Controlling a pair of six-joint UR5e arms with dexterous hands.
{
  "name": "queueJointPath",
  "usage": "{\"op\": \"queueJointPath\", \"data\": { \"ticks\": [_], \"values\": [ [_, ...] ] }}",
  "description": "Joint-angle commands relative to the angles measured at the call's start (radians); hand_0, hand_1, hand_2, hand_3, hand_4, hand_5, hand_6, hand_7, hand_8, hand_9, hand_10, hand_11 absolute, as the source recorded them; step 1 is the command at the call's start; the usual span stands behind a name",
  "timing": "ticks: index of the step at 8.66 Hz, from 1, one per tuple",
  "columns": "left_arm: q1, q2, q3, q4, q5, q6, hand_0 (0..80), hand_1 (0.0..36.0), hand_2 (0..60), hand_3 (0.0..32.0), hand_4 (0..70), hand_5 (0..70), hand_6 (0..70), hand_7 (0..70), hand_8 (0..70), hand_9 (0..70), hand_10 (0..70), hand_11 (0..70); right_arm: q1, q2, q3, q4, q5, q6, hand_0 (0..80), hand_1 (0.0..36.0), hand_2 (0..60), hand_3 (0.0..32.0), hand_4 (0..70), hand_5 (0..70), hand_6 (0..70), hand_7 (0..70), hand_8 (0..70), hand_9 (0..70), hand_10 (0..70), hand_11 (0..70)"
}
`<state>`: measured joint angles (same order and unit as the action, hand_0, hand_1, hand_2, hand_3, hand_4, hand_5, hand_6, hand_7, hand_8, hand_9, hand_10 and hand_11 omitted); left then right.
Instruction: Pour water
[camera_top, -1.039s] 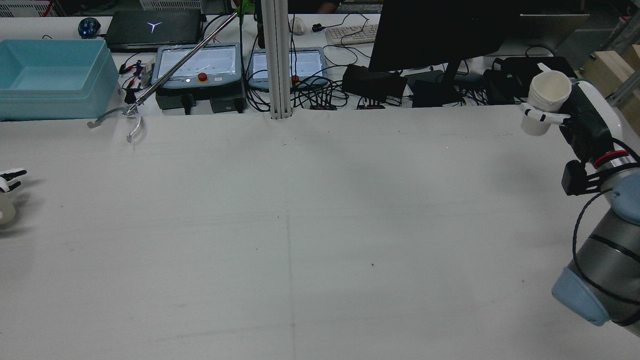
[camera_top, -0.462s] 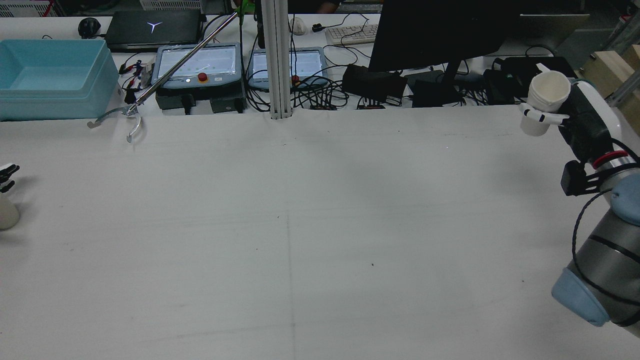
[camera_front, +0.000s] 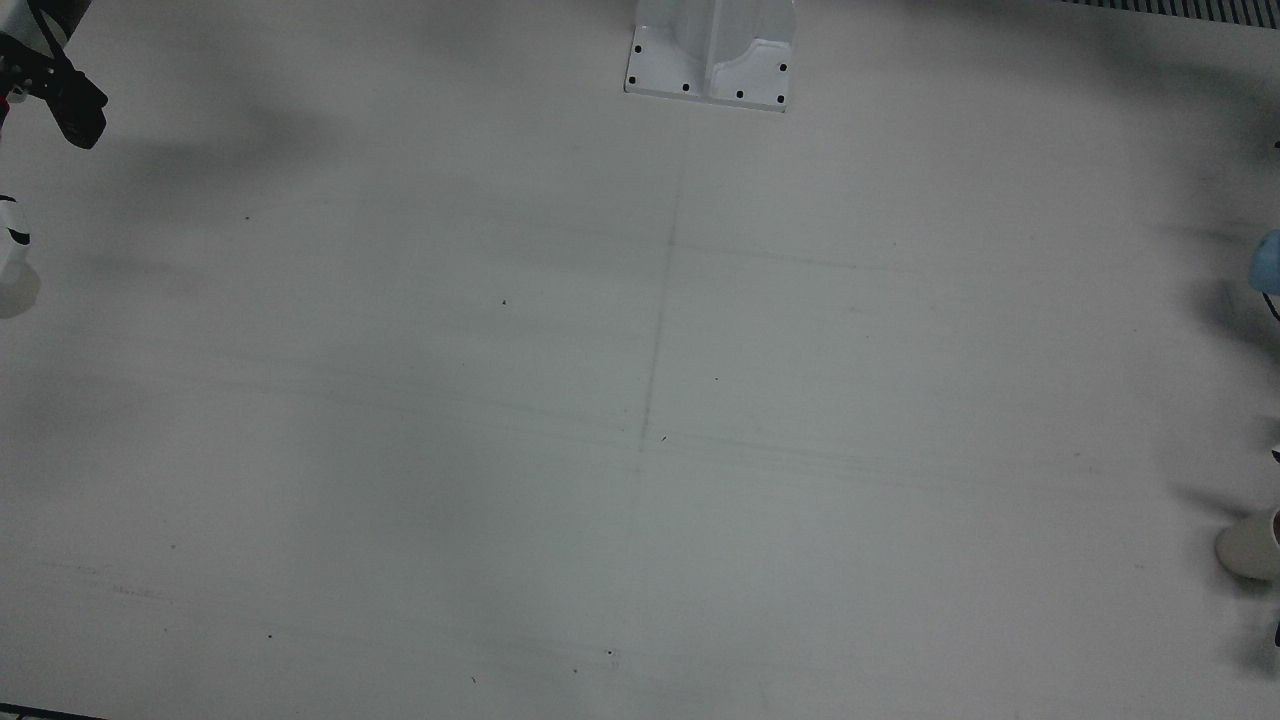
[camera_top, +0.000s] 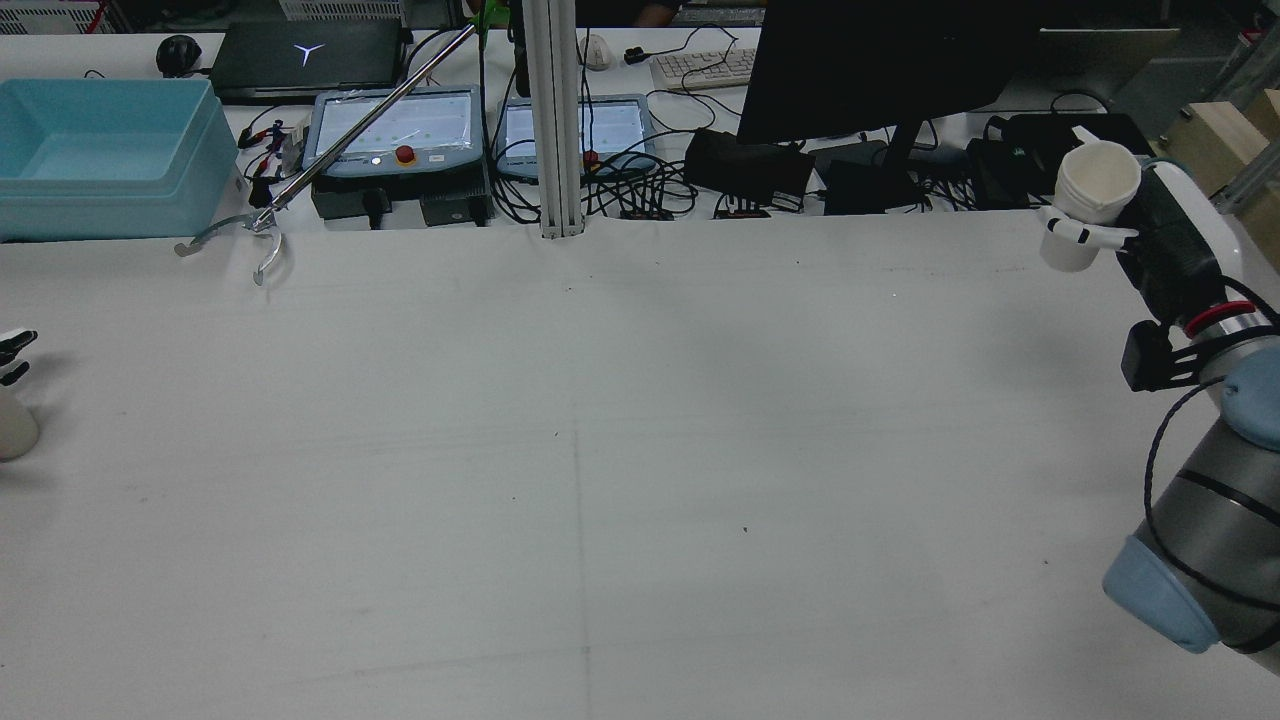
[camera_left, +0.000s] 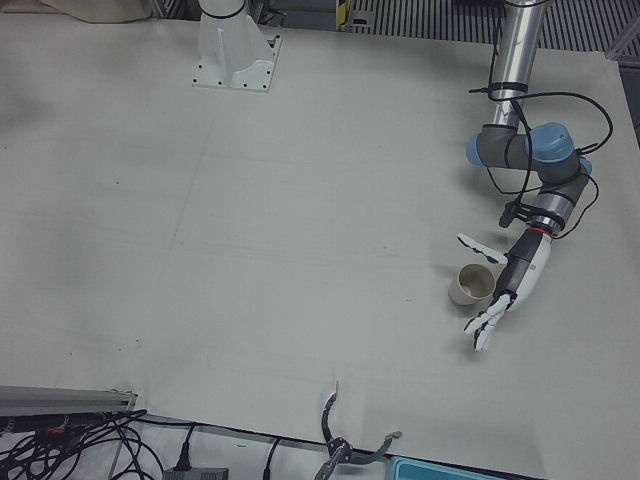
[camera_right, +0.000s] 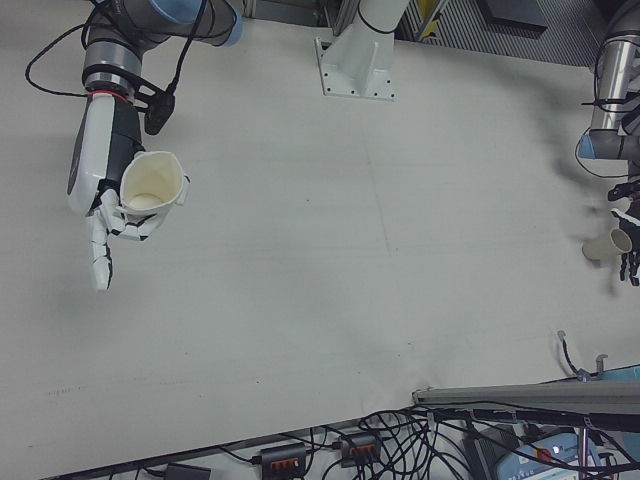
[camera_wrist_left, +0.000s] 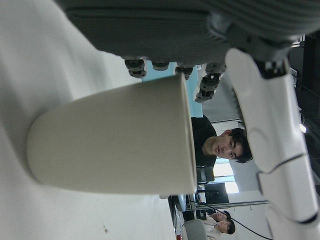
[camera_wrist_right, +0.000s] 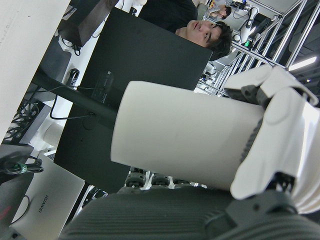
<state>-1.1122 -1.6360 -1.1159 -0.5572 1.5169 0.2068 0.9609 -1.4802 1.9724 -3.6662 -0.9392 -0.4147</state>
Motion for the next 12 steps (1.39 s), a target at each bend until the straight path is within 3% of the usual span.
{"op": "queueJointPath", "data": {
  "ticks": [1,4,5,7,8,9,12],
  "values": [
    [-0.083,0.089,-0.106,-0.026,-0.125,0.100,57.0,12.5,0.0,0.0,16.5,0.0,1.0,0.6,0.0,0.0,2.3,5.4,0.004,0.012,-0.074,0.073,0.013,0.004,44.8,21.9,60.0,0.0,19.7,70.0,5.6,8.8,4.6,8.9,7.7,12.3],
    [-0.086,0.122,-0.133,-0.023,-0.136,0.115,57.1,11.9,0.0,0.0,16.3,0.0,0.4,0.6,0.0,0.0,2.2,5.4,0.012,0.017,-0.217,0.280,0.039,0.039,42.3,18.5,52.8,0.0,19.2,70.0,5.8,9.1,6.5,11.6,9.7,15.0],
    [-0.086,0.130,-0.133,-0.024,-0.136,0.115,57.4,12.2,0.0,0.0,16.0,0.0,0.3,0.3,0.0,0.0,2.6,5.9,0.013,0.012,-0.225,0.287,0.039,0.048,42.0,15.1,41.2,0.0,18.1,70.0,6.6,10.0,9.3,15.5,13.2,19.9],
    [-0.086,0.163,-0.166,-0.033,-0.138,0.144,57.7,12.4,0.0,0.0,15.9,0.0,0.3,0.5,0.0,0.0,2.5,5.9,0.000,0.006,-0.341,0.337,0.039,0.079,43.0,14.0,36.2,0.0,20.0,70.0,7.9,10.2,11.5,18.2,16.2,24.2],
    [-0.086,0.186,-0.206,-0.041,-0.136,0.173,57.7,11.9,0.0,0.0,15.4,0.0,0.0,0.1,0.0,0.0,2.5,5.7,-0.028,0.006,-0.474,0.492,0.040,0.079,43.1,12.7,31.1,0.0,19.3,70.0,8.0,9.5,12.7,19.8,17.9,26.6],
    [-0.086,0.208,-0.223,-0.058,-0.136,0.192,57.4,11.9,0.0,0.0,15.3,0.0,0.0,0.0,0.0,0.0,2.4,5.7,-0.057,0.009,-0.556,0.593,0.042,0.079,43.2,12.5,30.2,0.0,18.8,70.0,7.6,8.8,13.0,20.2,18.1,27.0],
    [-0.086,0.231,-0.228,-0.096,-0.136,0.209,57.9,12.6,0.0,0.0,15.1,0.0,0.0,0.0,0.0,0.0,2.7,6.2,-0.106,0.006,-0.592,0.617,0.040,0.077,44.3,13.4,32.2,0.0,20.3,70.0,8.4,10.3,12.8,20.0,17.8,26.6]
  ]
}}
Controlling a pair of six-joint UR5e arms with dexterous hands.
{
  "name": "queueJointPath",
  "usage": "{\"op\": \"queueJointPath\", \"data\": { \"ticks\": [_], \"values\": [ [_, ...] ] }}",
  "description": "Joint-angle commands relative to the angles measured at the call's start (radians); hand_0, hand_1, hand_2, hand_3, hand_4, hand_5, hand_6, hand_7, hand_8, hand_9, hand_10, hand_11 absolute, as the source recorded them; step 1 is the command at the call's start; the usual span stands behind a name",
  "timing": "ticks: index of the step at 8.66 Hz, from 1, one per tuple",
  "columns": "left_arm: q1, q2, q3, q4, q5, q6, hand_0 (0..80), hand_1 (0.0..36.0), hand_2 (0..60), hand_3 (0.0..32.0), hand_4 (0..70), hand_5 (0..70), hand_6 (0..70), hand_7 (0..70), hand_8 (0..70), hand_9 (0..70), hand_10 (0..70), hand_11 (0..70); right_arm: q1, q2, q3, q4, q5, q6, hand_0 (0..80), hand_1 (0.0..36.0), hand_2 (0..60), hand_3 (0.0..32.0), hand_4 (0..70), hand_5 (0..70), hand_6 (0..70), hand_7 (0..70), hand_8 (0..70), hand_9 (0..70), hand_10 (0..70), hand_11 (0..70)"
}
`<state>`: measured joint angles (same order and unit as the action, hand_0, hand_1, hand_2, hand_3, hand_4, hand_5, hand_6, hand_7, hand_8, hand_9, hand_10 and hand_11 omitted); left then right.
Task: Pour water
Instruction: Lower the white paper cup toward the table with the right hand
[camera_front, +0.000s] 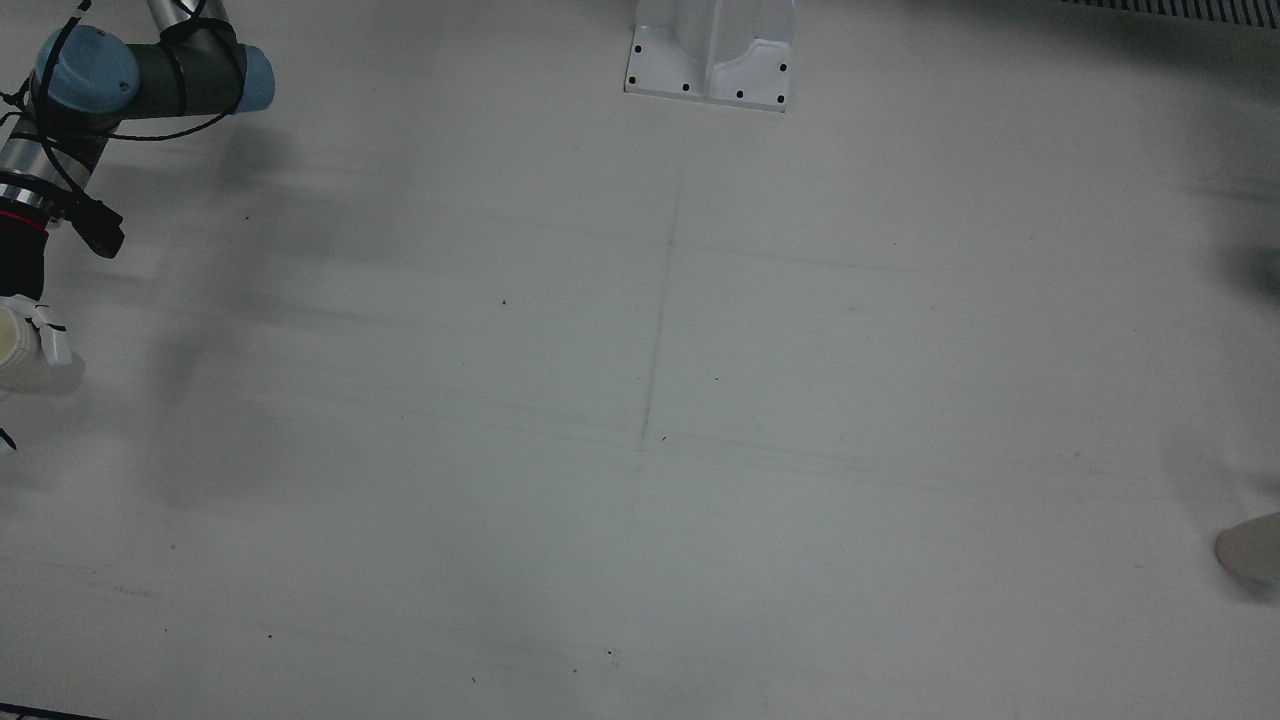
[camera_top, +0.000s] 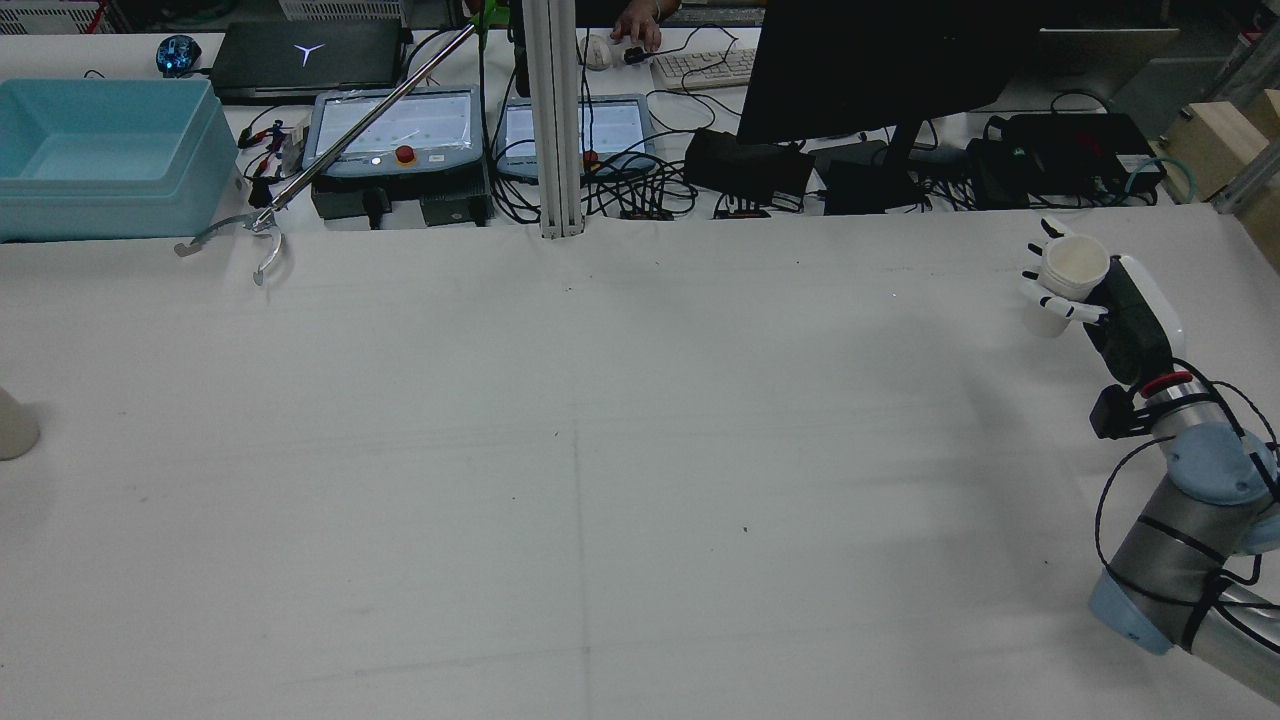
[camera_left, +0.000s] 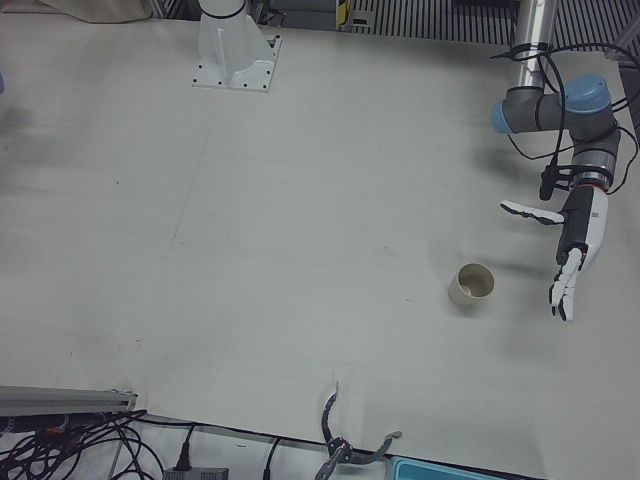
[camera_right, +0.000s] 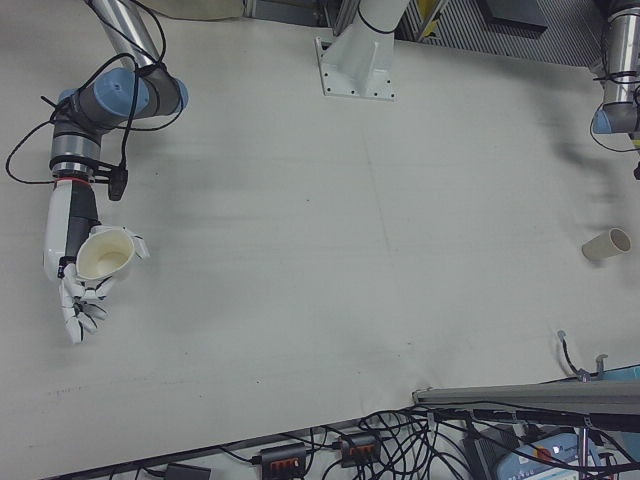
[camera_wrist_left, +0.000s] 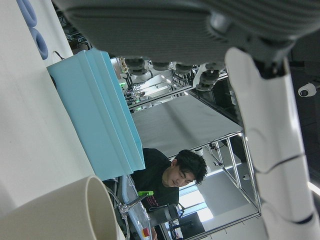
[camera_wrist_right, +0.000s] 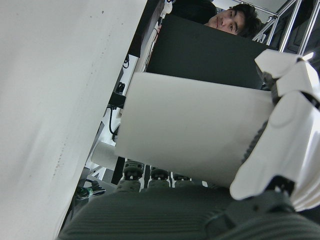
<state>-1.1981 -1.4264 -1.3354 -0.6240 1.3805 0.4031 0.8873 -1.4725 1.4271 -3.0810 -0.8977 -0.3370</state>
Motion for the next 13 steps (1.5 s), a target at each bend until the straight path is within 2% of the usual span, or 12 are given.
{"op": "queueJointPath", "data": {
  "ticks": [1,3,4,5,6,8,13],
  "values": [
    [0.000,0.043,-0.027,-0.031,0.000,0.013,58.3,12.7,0.0,0.0,15.2,0.0,0.0,0.2,0.0,0.0,2.6,6.0,-0.031,-0.003,-0.050,0.030,-0.003,0.000,44.3,13.4,32.2,0.0,20.3,70.0,8.4,10.3,12.8,20.0,17.8,26.6],
    [0.000,0.063,-0.034,-0.048,0.000,0.020,58.2,12.8,0.0,0.0,15.0,0.0,0.0,0.1,0.0,0.0,2.6,6.1,-0.034,-0.008,-0.053,0.030,0.008,-0.013,45.5,14.6,31.2,0.0,19.1,70.0,8.8,10.4,12.2,19.0,16.7,25.1],
    [0.000,0.073,-0.034,-0.069,0.000,0.037,58.4,13.1,0.0,0.0,16.3,0.0,0.0,0.4,0.0,0.0,2.7,6.2,-0.048,-0.011,-0.057,0.030,0.029,-0.016,47.2,14.8,22.0,0.0,14.4,70.0,9.2,10.7,11.8,18.3,16.1,24.5],
    [0.002,0.075,-0.034,-0.092,0.000,0.063,58.2,13.2,0.0,0.0,16.8,0.0,0.2,0.6,0.0,0.0,2.8,6.3,-0.057,-0.009,-0.082,0.030,0.036,-0.016,47.1,13.1,14.6,0.0,10.3,69.0,8.7,10.4,11.9,18.5,16.7,25.3],
    [0.002,0.075,-0.034,-0.105,0.000,0.075,58.0,13.3,0.0,0.0,16.9,0.0,0.3,0.7,0.0,0.0,2.8,6.4,-0.062,-0.009,-0.088,0.031,0.049,-0.016,46.4,12.8,16.4,0.0,9.6,65.9,8.1,9.7,11.9,18.5,16.8,25.4],
    [0.002,0.076,-0.036,-0.108,0.000,0.074,58.3,13.5,0.0,0.0,17.3,0.0,0.4,1.0,0.0,0.0,2.9,6.5,-0.068,-0.011,-0.089,0.042,0.054,-0.017,46.3,13.3,18.2,0.0,8.7,64.3,7.3,8.6,12.1,18.8,17.1,26.0],
    [0.000,0.113,-0.041,-0.137,0.000,0.074,59.0,14.5,0.0,0.0,17.8,0.0,0.6,1.4,0.0,0.0,3.0,6.7,-0.067,-0.009,-0.143,0.077,0.054,-0.017,46.4,14.1,22.1,0.0,9.3,66.8,7.5,8.8,11.8,18.5,16.7,25.5]
  ]
}}
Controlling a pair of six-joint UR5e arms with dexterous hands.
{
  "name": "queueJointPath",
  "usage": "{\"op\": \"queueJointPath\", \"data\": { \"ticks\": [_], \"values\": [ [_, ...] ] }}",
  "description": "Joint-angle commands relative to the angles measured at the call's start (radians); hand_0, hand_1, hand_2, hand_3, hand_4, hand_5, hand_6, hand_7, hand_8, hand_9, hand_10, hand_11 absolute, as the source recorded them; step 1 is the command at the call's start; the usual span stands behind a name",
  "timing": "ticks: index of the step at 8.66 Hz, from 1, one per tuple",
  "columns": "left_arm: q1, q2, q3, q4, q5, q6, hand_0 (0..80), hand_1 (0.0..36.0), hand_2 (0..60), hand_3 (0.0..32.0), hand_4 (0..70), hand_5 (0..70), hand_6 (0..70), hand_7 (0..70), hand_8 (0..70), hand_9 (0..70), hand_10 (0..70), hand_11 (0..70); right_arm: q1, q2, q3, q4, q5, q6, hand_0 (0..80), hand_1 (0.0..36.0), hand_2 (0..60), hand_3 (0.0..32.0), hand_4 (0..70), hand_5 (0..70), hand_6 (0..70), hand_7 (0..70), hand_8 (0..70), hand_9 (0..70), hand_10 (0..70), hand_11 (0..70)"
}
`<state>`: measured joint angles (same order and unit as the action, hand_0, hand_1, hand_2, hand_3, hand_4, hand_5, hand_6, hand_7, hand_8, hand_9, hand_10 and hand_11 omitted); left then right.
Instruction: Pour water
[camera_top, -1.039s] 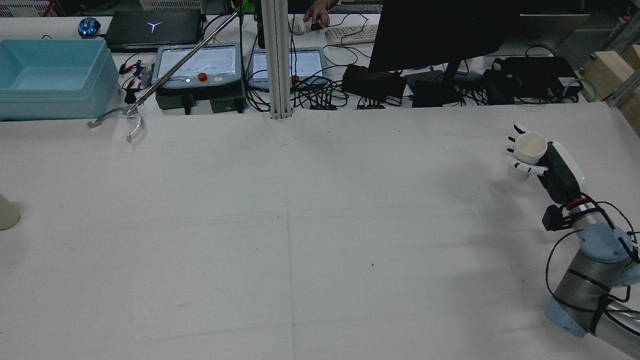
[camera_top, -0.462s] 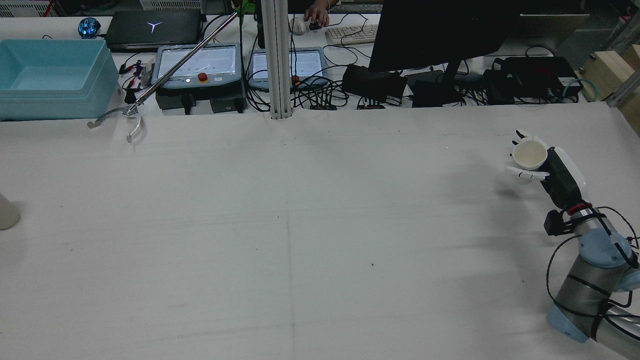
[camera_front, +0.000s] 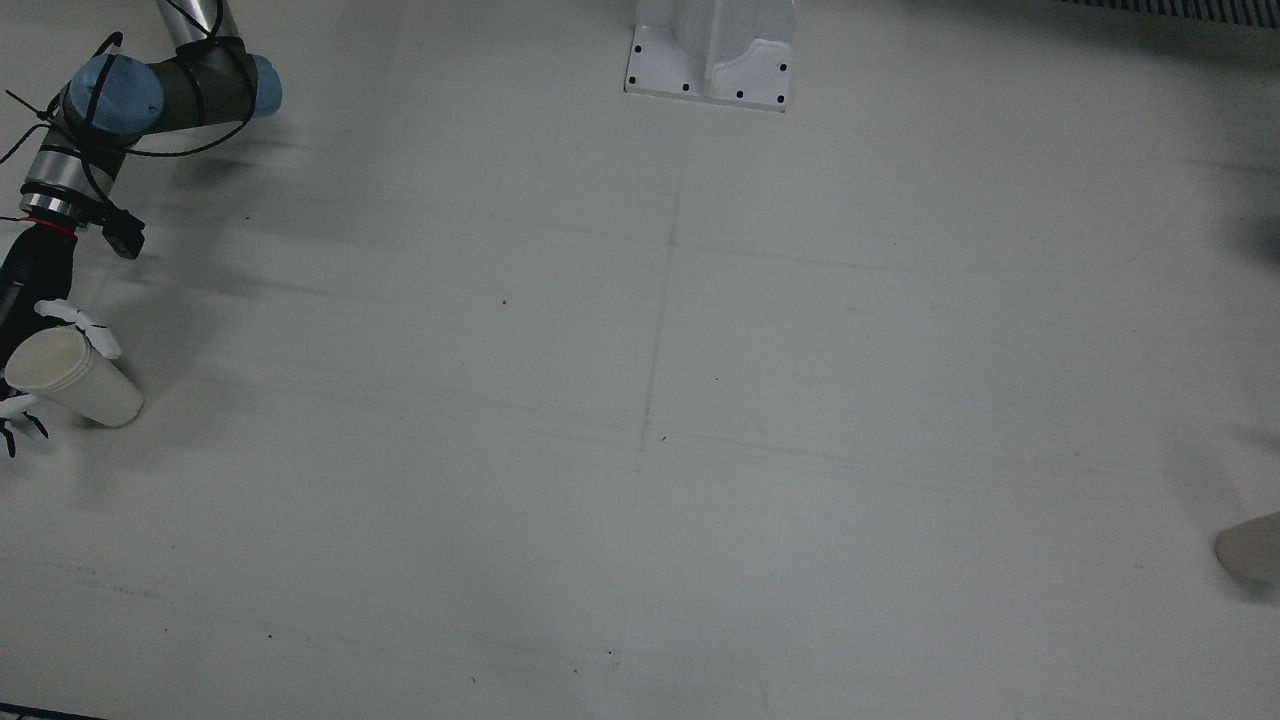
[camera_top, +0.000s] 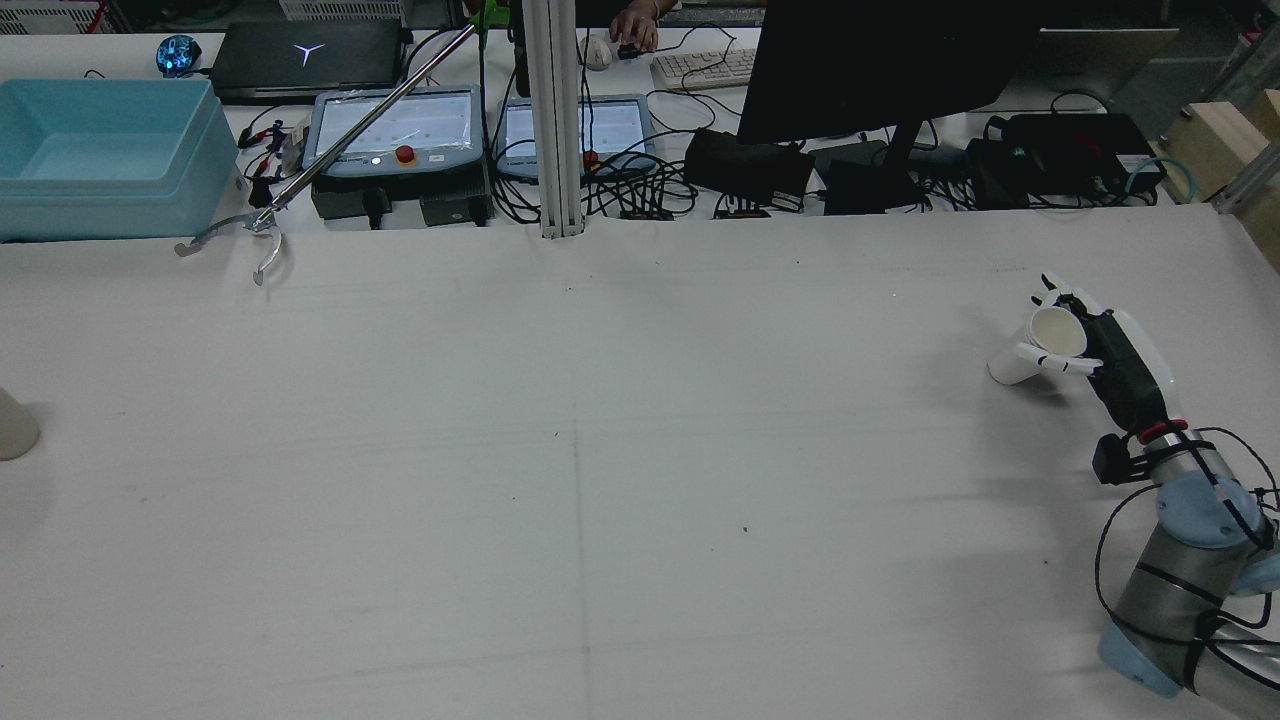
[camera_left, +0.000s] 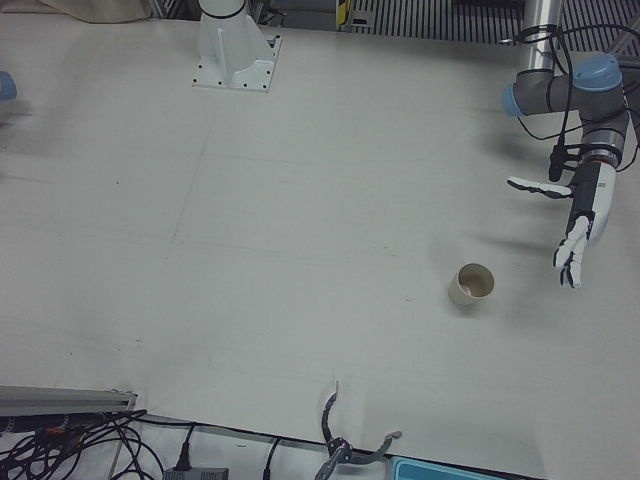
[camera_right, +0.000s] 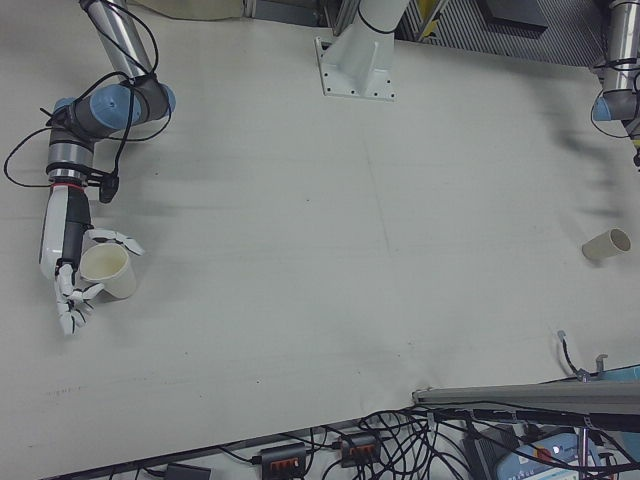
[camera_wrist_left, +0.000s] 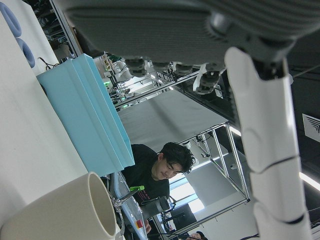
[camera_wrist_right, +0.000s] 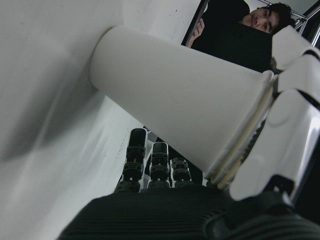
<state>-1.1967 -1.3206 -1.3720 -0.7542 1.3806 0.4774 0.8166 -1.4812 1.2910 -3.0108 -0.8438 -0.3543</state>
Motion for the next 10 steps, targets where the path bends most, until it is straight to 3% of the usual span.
{"op": "queueJointPath", "data": {
  "ticks": [1,2,3,4,5,8,9,10],
  "values": [
    [-0.001,0.009,-0.009,-0.007,0.002,0.000,59.2,14.5,0.0,0.0,17.9,0.0,0.8,1.5,0.0,0.0,3.1,6.8,0.007,-0.002,-0.006,0.007,0.000,0.001,46.2,14.0,21.8,0.0,9.3,66.8,7.4,8.8,11.7,18.4,16.6,25.2],
    [0.000,0.009,-0.009,-0.007,0.002,0.000,59.4,14.8,0.0,0.0,18.1,0.0,0.9,1.7,0.0,0.0,3.0,6.7,0.006,-0.002,-0.006,0.007,0.000,0.002,46.3,13.5,20.0,0.0,9.3,66.2,7.4,8.5,11.3,17.8,16.1,24.4],
    [0.000,0.009,-0.009,-0.007,0.002,0.000,59.7,14.8,0.0,0.0,18.3,0.0,1.0,1.8,0.0,0.0,3.0,6.7,0.006,-0.001,-0.004,0.007,-0.001,0.000,46.3,10.7,7.7,0.0,8.2,45.5,7.3,8.7,10.8,17.1,15.3,23.3],
    [0.002,0.008,-0.009,-0.005,0.002,0.000,59.7,15.0,0.0,0.0,18.2,0.0,1.2,1.9,0.0,0.0,3.0,6.7,0.004,-0.001,-0.004,0.006,-0.003,0.000,46.1,8.8,0.8,0.0,7.2,15.1,6.6,8.8,9.4,15.4,14.8,22.6],
    [0.002,0.007,-0.009,-0.004,0.000,0.000,59.6,15.0,0.0,0.0,18.4,0.0,1.4,2.1,0.0,0.0,3.1,7.0,0.001,-0.001,-0.004,0.006,-0.003,0.000,45.8,8.5,0.0,0.0,4.5,0.0,4.6,7.3,5.9,10.8,14.1,21.7],
    [0.002,0.007,-0.010,-0.002,0.000,0.006,59.6,14.9,0.0,0.0,18.8,0.0,1.6,2.6,0.0,0.0,3.3,7.1,0.019,-0.002,0.020,0.006,-0.003,0.008,45.9,9.8,0.0,0.0,0.1,0.0,1.5,2.0,4.4,8.6,9.0,14.5],
    [0.002,0.007,-0.028,0.003,0.003,0.004,59.4,14.8,0.0,0.0,18.9,0.0,1.6,2.7,0.0,0.0,3.3,7.2,0.022,-0.061,0.127,0.004,-0.007,0.011,45.8,10.0,0.1,0.0,0.2,0.0,1.6,2.1,4.4,8.6,9.2,14.8],
    [0.000,0.009,-0.039,0.013,0.005,0.006,59.7,15.0,0.0,0.0,19.0,0.0,1.7,2.8,0.0,0.0,3.3,7.1,0.030,-0.162,0.281,0.001,-0.012,0.005,45.9,10.1,0.1,0.0,0.0,0.0,0.9,1.3,3.3,7.0,8.7,14.1]
  ]
}}
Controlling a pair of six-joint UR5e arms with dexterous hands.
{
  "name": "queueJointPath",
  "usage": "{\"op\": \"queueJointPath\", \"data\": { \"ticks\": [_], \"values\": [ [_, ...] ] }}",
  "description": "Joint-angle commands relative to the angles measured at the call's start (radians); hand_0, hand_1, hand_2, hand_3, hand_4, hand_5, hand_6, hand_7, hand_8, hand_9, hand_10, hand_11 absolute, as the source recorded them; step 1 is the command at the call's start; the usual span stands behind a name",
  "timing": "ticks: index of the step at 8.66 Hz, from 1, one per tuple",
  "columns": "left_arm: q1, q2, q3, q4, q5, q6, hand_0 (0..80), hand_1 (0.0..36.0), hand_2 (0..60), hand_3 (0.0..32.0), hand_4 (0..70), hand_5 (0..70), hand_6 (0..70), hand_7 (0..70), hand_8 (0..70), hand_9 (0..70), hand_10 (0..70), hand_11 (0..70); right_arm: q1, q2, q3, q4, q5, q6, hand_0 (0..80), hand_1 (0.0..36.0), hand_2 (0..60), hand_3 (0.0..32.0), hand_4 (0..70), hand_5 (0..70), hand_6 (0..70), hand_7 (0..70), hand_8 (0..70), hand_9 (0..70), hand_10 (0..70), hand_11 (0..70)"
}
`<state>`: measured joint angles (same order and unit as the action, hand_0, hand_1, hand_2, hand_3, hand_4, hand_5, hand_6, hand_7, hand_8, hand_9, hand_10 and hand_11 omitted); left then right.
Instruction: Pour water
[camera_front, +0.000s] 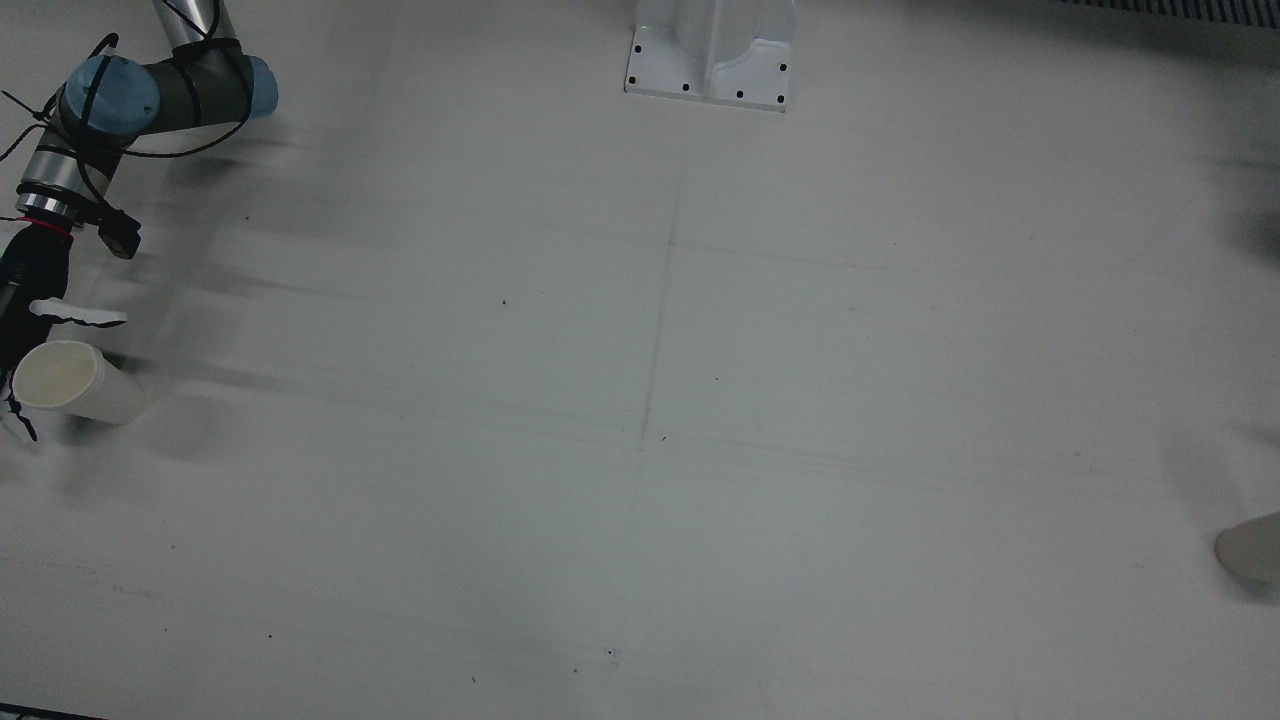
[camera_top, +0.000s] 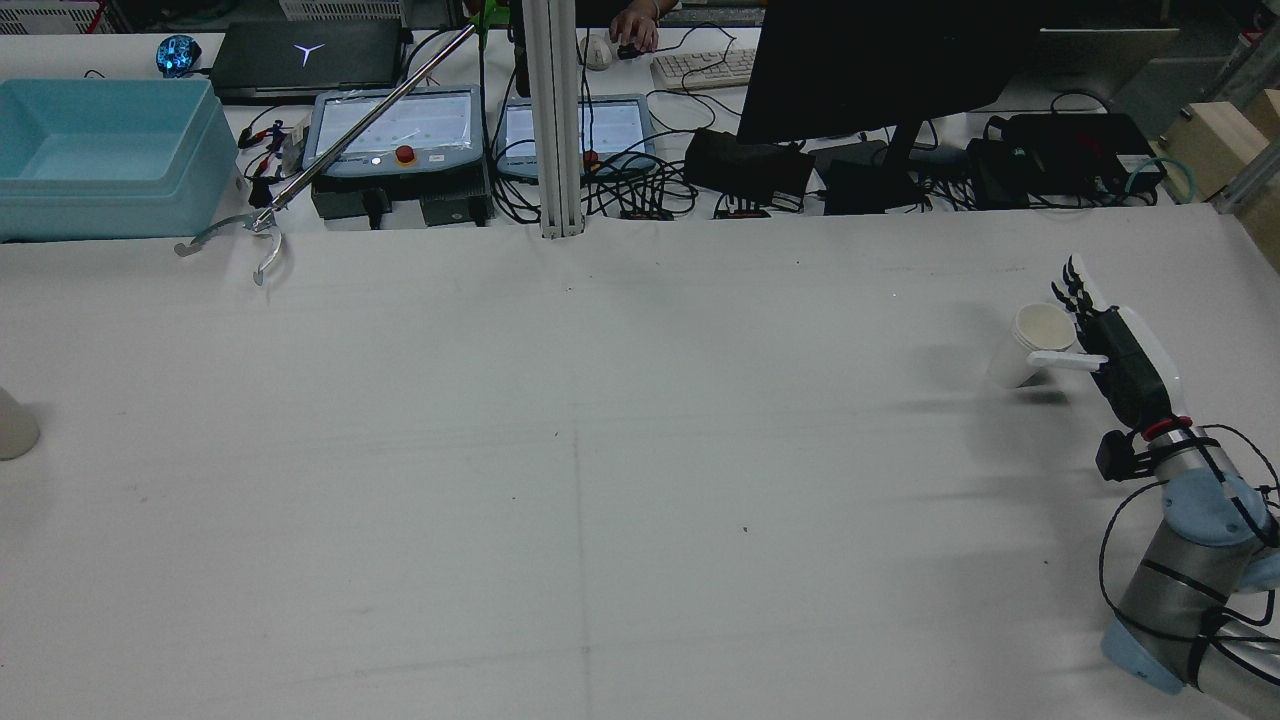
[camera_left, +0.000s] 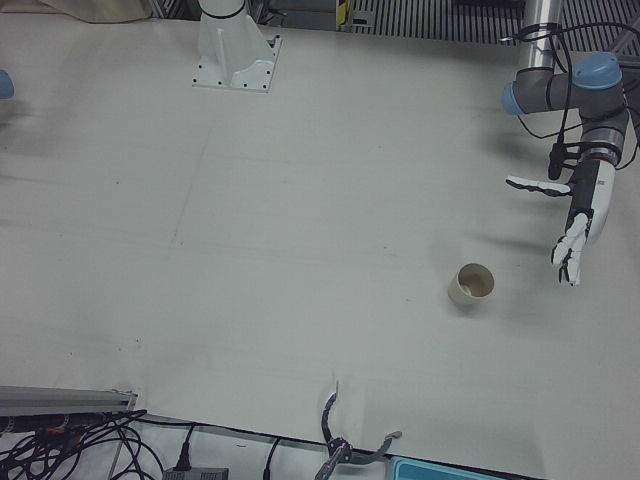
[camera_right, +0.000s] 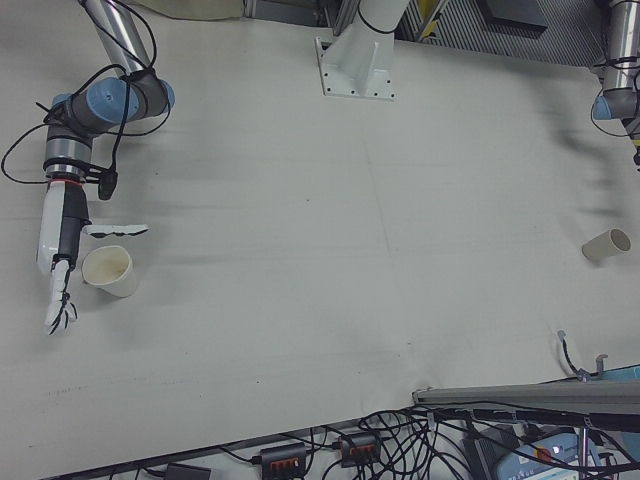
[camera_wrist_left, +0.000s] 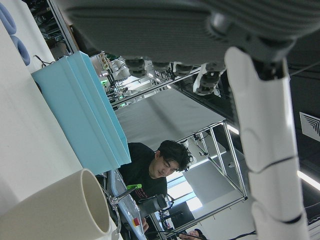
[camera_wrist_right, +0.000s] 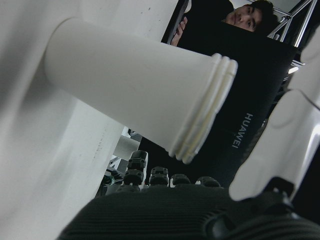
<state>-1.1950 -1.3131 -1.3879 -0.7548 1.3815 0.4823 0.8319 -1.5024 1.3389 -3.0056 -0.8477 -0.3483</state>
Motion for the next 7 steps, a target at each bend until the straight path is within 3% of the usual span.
{"op": "queueJointPath", "data": {
  "ticks": [1,2,3,4,5,6,7],
  "values": [
    [-0.001,0.008,-0.025,0.017,0.004,0.001,59.2,14.5,0.0,0.0,19.7,0.0,2.0,3.2,0.0,0.0,3.3,7.1,0.021,-0.224,0.335,-0.004,-0.008,0.000,46.6,11.5,0.0,0.0,0.0,0.0,0.0,0.0,0.2,2.6,6.0,10.3],
    [-0.001,0.008,-0.045,0.044,0.010,-0.010,58.8,14.1,0.0,0.0,19.4,0.0,2.1,3.5,0.0,0.0,3.1,6.7,0.036,-0.275,0.400,-0.007,-0.011,-0.001,47.5,13.1,0.1,0.0,0.0,0.0,0.0,0.1,0.0,1.4,3.7,7.1],
    [0.000,0.052,-0.157,0.145,0.031,-0.031,58.6,14.2,0.0,0.0,17.8,0.0,1.8,4.0,0.0,0.0,2.8,6.4,0.073,-0.295,0.449,-0.015,-0.014,-0.008,48.0,14.1,0.7,0.0,0.0,0.0,0.0,0.0,0.0,0.3,2.2,5.0],
    [-0.001,0.134,-0.283,0.185,0.042,-0.033,57.5,13.8,0.0,0.0,14.7,0.0,0.7,3.7,0.0,0.0,1.9,5.1,0.085,-0.291,0.526,-0.054,-0.019,-0.012,48.2,14.8,1.1,0.0,0.0,0.0,0.0,0.0,0.0,0.0,0.0,0.5],
    [-0.003,0.174,-0.359,0.259,0.040,-0.040,56.2,12.0,0.0,0.0,13.6,0.0,0.0,2.9,0.0,0.0,1.6,4.6,0.114,-0.297,0.652,-0.164,-0.030,-0.018,47.9,14.5,1.0,0.0,0.0,0.0,0.0,0.0,0.0,0.0,0.0,0.0],
    [-0.035,0.176,-0.382,0.300,0.047,-0.066,58.4,13.6,0.0,0.0,14.8,0.0,0.3,3.5,0.0,0.0,1.9,5.2,0.163,-0.315,0.780,-0.258,-0.037,-0.020,47.8,14.3,1.4,0.0,0.0,0.0,0.0,0.0,0.0,0.0,0.0,0.0],
    [-0.040,0.176,-0.393,0.368,0.048,-0.109,56.1,11.6,0.0,0.0,17.1,0.0,0.9,3.7,0.0,0.0,2.3,5.5,0.240,-0.299,0.875,-0.342,-0.098,-0.049,47.8,14.4,1.4,0.0,0.0,0.0,0.0,0.0,0.0,0.0,0.0,0.0]
  ]
}}
